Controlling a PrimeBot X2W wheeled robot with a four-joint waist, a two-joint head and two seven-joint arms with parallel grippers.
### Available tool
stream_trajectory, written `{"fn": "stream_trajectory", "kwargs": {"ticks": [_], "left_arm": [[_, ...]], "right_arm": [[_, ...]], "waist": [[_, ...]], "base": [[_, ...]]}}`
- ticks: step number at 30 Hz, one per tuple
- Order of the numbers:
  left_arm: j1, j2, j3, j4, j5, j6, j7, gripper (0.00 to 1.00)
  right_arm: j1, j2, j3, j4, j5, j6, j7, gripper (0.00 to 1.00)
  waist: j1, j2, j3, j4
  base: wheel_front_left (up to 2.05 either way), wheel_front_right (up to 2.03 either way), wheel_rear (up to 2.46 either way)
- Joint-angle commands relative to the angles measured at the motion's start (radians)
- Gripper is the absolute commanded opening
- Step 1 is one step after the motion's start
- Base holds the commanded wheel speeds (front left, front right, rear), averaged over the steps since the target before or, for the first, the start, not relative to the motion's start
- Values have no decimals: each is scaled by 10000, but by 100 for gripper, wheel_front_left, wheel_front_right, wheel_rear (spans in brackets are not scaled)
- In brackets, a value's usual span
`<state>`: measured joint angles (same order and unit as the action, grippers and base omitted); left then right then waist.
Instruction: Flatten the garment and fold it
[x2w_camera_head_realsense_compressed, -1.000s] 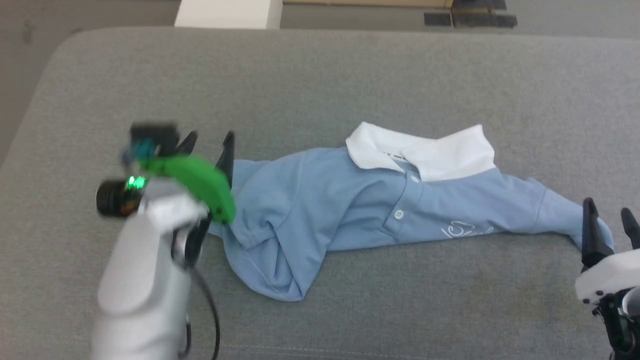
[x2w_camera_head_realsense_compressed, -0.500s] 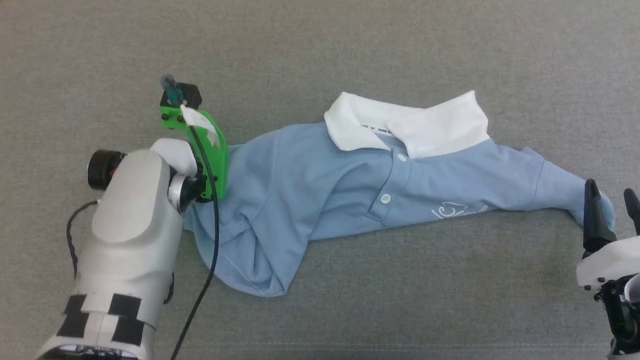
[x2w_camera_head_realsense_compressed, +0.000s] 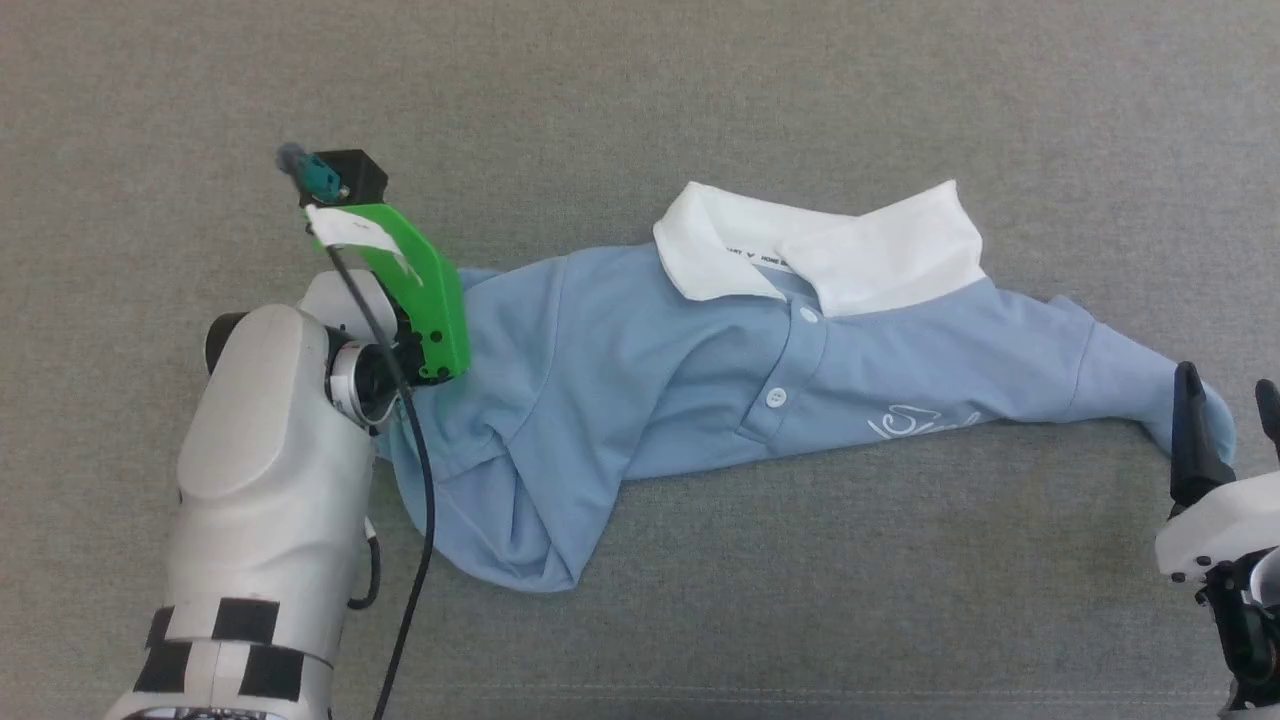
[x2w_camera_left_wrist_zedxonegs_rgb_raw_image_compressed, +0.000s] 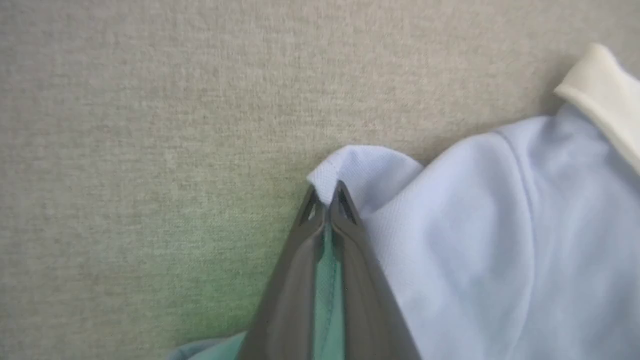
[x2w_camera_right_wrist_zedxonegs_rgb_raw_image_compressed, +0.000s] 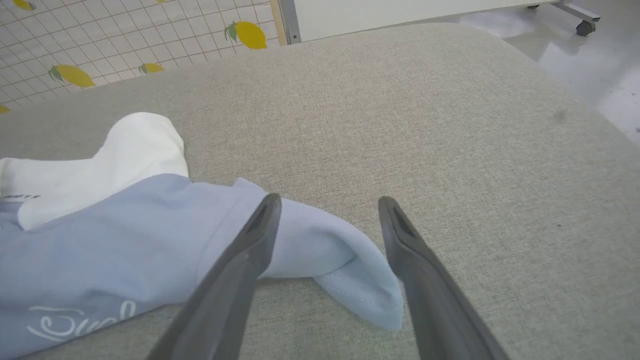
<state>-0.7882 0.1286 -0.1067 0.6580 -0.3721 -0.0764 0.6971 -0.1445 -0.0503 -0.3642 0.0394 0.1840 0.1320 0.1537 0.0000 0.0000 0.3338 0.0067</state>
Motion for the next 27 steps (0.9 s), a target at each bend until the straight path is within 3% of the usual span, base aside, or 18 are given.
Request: {"fn": "stream_trajectory", "kwargs": {"ticks": [1, 5, 9, 16, 20, 27], "left_arm": [[182, -91, 186, -228, -246, 52, -302, 0], [435, -72, 682, -1183, -625, 122, -1079, 0], [962, -97, 875, -2208, -817, 192, -1360, 0], [1732, -283, 775, -3709, -931, 352, -1478, 0], [1951, -335, 695, -4202, -954, 432, -1472, 0], [2050, -362, 600, -4537, -1019, 501, -1415, 0]], "right_arm": [[-62, 1, -26, -121, -226, -13, 152, 100], [84, -116, 1, -403, -828, -13, 1419, 100], [-12, -491, -73, -610, -1178, -13, 3653, 100], [-440, -1605, 72, -609, -1358, -13, 6776, 100], [-693, -2031, 479, -483, -1160, -13, 7137, 100], [-884, -2132, 1139, 63, -1000, -13, 7407, 100]], "waist": [[0, 0, -167, 63], [0, 0, -349, 88], [0, 0, -361, 112], [0, 0, 31, 355], [0, 0, 313, 448], [0, 0, 659, 573]], "base": [[0, 0, 0], [0, 0, 0], [0, 0, 0], [0, 0, 0], [0, 0, 0], [0, 0, 0]]}}
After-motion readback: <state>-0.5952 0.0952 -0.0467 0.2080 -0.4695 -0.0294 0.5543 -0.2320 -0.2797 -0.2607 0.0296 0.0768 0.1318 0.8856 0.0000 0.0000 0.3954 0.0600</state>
